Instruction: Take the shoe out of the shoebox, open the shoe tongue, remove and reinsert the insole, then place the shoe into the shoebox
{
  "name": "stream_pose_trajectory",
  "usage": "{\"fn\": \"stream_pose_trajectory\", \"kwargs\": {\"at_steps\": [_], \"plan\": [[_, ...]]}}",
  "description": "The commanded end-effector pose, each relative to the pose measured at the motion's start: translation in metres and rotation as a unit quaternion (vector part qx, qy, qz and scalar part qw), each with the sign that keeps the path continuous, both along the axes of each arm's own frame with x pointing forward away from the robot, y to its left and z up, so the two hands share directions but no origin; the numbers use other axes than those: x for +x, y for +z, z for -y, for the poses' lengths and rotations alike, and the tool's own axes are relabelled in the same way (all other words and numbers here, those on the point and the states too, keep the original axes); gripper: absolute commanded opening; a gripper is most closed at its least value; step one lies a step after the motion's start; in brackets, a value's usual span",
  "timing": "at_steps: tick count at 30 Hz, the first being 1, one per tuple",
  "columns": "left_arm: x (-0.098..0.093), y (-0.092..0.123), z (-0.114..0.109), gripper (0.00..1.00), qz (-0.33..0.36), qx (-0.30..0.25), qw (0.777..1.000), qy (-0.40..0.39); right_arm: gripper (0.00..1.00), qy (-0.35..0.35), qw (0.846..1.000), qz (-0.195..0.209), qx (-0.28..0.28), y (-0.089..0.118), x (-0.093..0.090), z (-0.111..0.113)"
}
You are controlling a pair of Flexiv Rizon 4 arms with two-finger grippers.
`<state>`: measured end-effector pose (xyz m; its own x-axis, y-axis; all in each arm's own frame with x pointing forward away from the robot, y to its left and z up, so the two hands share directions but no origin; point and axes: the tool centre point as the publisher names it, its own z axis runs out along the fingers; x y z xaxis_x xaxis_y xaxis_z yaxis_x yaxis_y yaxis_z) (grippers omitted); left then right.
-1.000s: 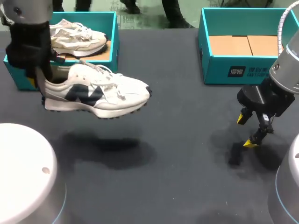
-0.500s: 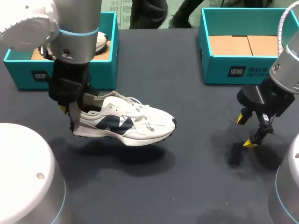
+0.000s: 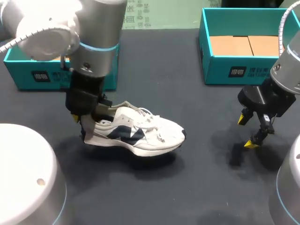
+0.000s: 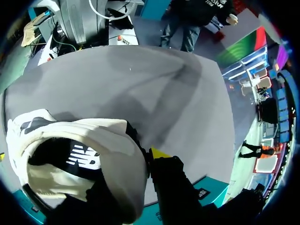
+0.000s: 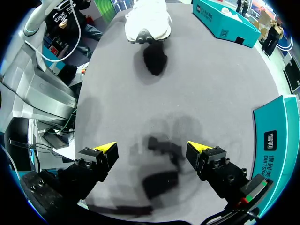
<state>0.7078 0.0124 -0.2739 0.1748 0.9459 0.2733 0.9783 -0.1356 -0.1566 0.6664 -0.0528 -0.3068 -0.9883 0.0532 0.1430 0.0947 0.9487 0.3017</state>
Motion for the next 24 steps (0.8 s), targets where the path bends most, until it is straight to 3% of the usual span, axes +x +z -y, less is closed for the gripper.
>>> {"fn": "stream_pose_trajectory", "kwargs": {"at_steps": [1, 14, 24], "plan": [[0.003, -0.038, 0.034, 0.00, 0.004, 0.021, 1.000, 0.003, 1.00, 0.000, 1.000, 0.001, 0.000, 0.000, -0.001, 0.000], [0.012, -0.075, 0.053, 0.00, 0.031, 0.010, 0.999, 0.021, 1.00, 0.000, 1.000, 0.001, 0.000, 0.000, -0.001, 0.000], [0.014, -0.075, 0.062, 0.00, 0.053, -0.019, 0.998, 0.013, 1.00, 0.000, 1.000, 0.001, 0.000, 0.000, -0.001, 0.000]]}}
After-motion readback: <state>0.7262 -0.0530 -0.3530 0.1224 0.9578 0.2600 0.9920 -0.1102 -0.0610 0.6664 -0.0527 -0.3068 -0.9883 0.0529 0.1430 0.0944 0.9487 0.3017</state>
